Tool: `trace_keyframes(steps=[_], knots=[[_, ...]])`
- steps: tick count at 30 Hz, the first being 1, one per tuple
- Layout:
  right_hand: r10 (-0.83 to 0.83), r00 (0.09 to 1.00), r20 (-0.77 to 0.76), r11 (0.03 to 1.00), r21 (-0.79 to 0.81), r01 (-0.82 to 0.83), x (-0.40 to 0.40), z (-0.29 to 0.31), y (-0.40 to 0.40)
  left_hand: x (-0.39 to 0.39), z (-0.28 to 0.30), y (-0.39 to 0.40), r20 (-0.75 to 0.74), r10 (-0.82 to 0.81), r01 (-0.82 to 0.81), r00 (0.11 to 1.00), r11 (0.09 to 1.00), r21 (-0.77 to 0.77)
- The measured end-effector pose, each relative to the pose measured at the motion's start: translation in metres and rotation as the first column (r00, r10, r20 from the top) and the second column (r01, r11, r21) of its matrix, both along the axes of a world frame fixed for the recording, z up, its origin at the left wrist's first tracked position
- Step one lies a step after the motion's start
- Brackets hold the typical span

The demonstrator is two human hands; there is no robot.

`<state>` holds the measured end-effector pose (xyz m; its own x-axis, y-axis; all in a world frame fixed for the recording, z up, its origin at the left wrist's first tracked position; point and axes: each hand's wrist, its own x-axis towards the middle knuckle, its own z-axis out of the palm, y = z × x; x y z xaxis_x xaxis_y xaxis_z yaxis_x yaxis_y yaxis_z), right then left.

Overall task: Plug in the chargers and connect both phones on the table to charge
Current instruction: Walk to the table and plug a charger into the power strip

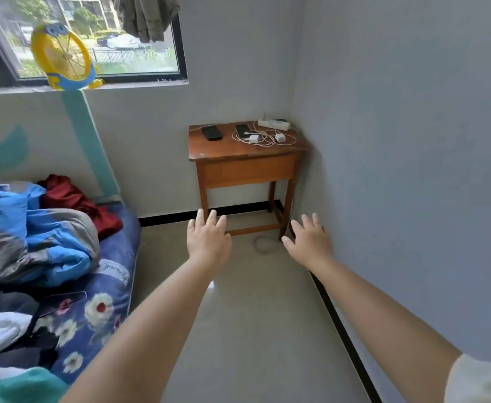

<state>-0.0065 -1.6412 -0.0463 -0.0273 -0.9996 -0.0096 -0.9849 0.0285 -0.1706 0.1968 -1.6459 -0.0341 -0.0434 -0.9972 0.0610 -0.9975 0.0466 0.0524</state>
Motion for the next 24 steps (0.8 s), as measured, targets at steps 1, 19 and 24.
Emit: trace_keyframes(steps=[1,19,24], knots=[[-0.007,1.0,0.001,1.0,0.005,0.007,-0.001,-0.002,-0.026,-0.002,-0.002,-0.028,-0.001,-0.007,0.007,1.0,1.0,-0.007],[0.103,0.995,0.016,0.994,0.036,-0.103,0.005,-0.025,-0.508,0.014,-0.031,-0.482,-0.052,0.064,-0.062,0.997,0.998,0.032],[0.044,0.999,0.019,0.997,0.067,-0.045,0.019,-0.047,-0.615,0.045,-0.051,-0.598,-0.043,0.019,-0.015,0.999,0.996,0.091]])
